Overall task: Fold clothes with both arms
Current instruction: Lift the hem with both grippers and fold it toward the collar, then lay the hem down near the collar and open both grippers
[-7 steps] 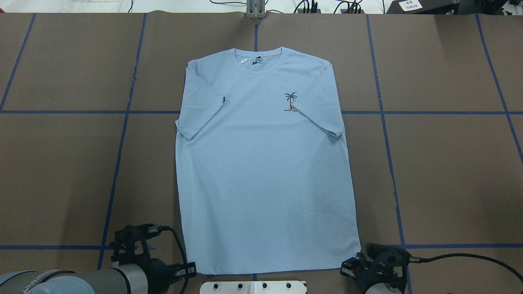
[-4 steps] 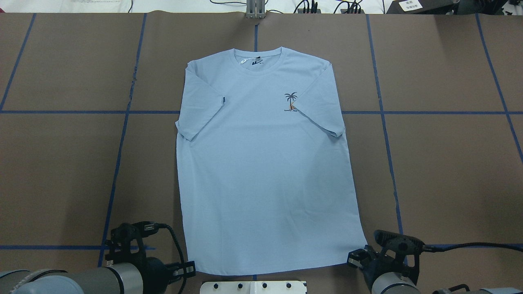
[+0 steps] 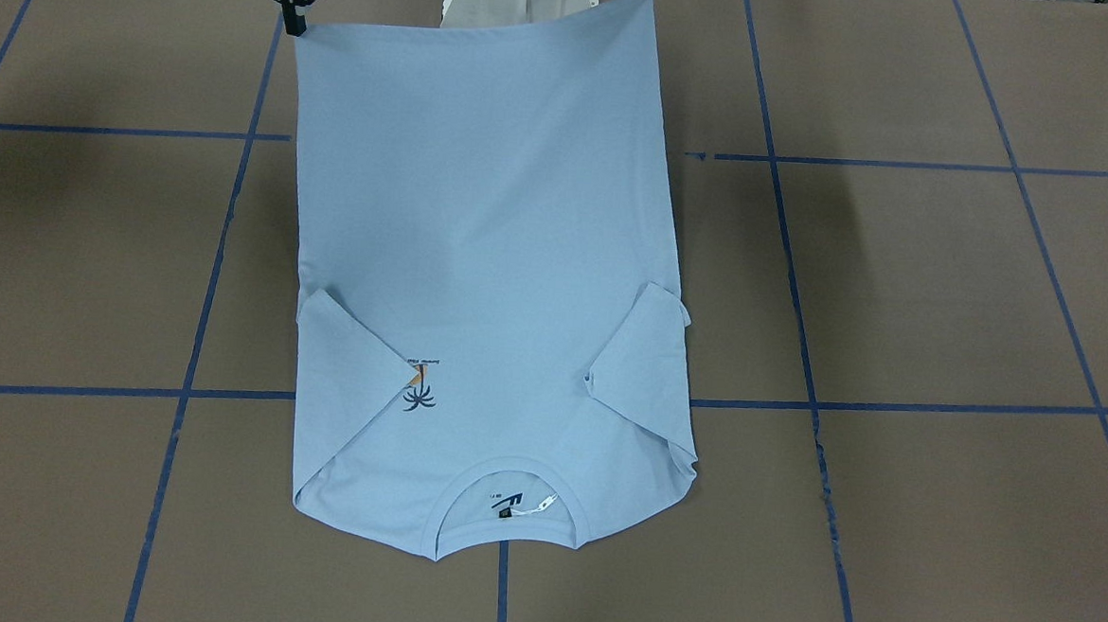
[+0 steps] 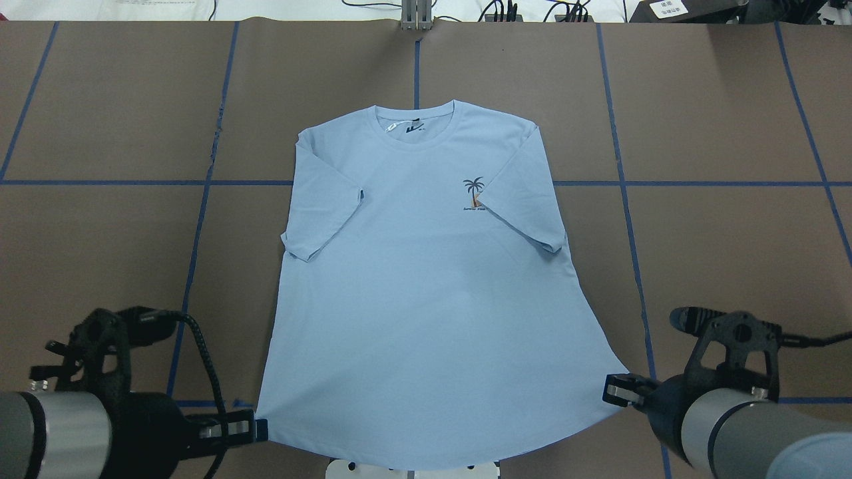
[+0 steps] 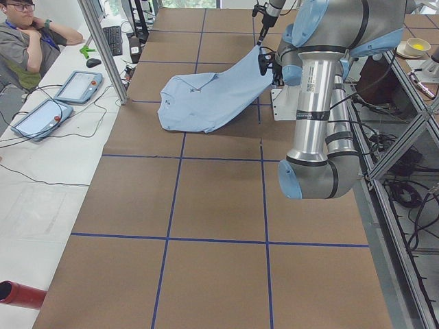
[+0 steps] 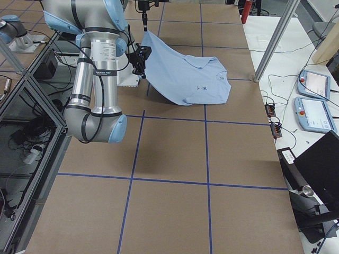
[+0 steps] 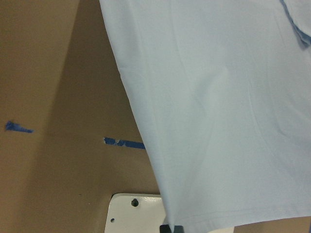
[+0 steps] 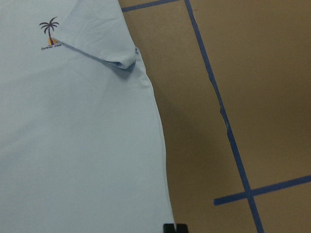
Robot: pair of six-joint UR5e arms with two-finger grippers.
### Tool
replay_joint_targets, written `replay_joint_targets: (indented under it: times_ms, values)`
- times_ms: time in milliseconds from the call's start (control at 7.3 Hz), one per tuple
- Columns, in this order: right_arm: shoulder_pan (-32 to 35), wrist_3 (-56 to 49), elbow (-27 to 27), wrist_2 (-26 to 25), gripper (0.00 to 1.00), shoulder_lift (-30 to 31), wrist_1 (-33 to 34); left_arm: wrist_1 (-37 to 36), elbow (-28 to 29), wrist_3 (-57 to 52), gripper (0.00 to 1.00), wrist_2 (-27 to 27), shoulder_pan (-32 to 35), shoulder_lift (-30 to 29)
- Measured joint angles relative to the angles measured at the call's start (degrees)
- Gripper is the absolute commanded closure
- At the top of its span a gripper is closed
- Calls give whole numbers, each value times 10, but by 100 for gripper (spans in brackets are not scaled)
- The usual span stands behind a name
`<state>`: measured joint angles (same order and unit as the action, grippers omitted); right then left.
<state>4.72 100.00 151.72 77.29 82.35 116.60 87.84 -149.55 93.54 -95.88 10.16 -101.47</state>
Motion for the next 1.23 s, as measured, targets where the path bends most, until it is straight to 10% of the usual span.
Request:
replay_joint_targets:
  times_ms: [548,1232]
  values:
    - [212,-196,-85,138,100,-155,38,-97,73,-209,100,-81,201,-113]
    - [385,-292,-438,191,100,-261,-177,51,376,-326,100,-81,327,-171]
